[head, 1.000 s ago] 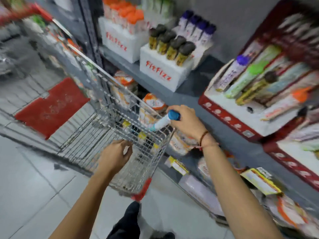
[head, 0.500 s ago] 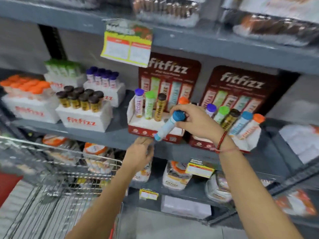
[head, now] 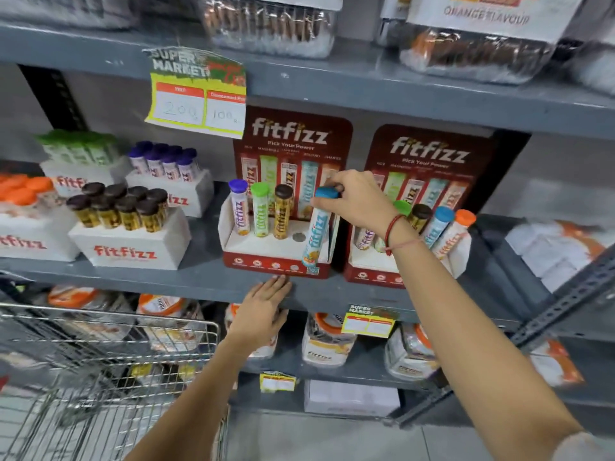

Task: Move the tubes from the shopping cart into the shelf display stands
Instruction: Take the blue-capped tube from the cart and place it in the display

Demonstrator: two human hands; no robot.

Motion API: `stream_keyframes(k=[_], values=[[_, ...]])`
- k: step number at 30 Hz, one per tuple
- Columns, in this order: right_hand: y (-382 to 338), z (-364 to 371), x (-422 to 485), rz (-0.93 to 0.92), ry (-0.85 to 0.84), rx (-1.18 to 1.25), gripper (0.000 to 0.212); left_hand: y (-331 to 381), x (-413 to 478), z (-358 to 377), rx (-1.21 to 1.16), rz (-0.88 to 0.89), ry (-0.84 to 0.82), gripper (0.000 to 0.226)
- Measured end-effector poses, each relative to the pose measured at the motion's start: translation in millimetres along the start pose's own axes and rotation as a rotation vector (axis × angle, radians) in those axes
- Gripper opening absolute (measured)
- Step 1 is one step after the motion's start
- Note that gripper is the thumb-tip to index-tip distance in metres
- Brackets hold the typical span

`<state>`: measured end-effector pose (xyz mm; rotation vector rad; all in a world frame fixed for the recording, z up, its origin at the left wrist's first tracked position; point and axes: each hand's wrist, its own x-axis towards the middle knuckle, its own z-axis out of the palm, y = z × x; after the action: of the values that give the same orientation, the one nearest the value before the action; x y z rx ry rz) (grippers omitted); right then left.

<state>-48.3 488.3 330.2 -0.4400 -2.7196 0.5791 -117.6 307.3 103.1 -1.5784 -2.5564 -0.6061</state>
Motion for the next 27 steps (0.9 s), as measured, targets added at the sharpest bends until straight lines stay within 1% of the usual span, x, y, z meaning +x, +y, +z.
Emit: stream_keyframes(k=[5, 9, 13, 18, 20, 25, 27], values=[[-0.9, 13.3, 24.6, 0.001, -0.008, -0.060, 0.048, -3.1, -0.9, 1.3, 0.011, 0.024, -0.017, 0.056], [3.4, 26.9, 37.1, 0.023, -0.068, -0.069, 0.043, -4.3, -2.3, 0.6, 0.014, 0.035, -0.027, 0.057], [9.7, 35.0, 45.5, 0.046, -0.056, -0.072, 0.044, -9.4, -5.5, -0.3, 0.091, 0.019, -0.019, 0.057], [11.6, 37.6, 56.2, 0.058, -0.057, -0.095, 0.040, -21.9, -11.4, -0.4, 0.166, 0.004, -0.004, 0.058], [13.1, 40.4, 61.3, 0.075, -0.077, -0.083, 0.042, -24.2, -11.6, 0.1, 0.175, -0.001, -0.012, 0.058], [16.4, 53.5, 62.1, 0.104, -0.177, -0.152, 0.046, -22.9, -12.2, 0.7, 0.150, -0.019, -0.009, 0.059], [18.5, 57.6, 59.9, 0.115, -0.167, -0.150, 0.048, -21.9, -12.0, -0.8, 0.146, -0.020, -0.015, 0.059]])
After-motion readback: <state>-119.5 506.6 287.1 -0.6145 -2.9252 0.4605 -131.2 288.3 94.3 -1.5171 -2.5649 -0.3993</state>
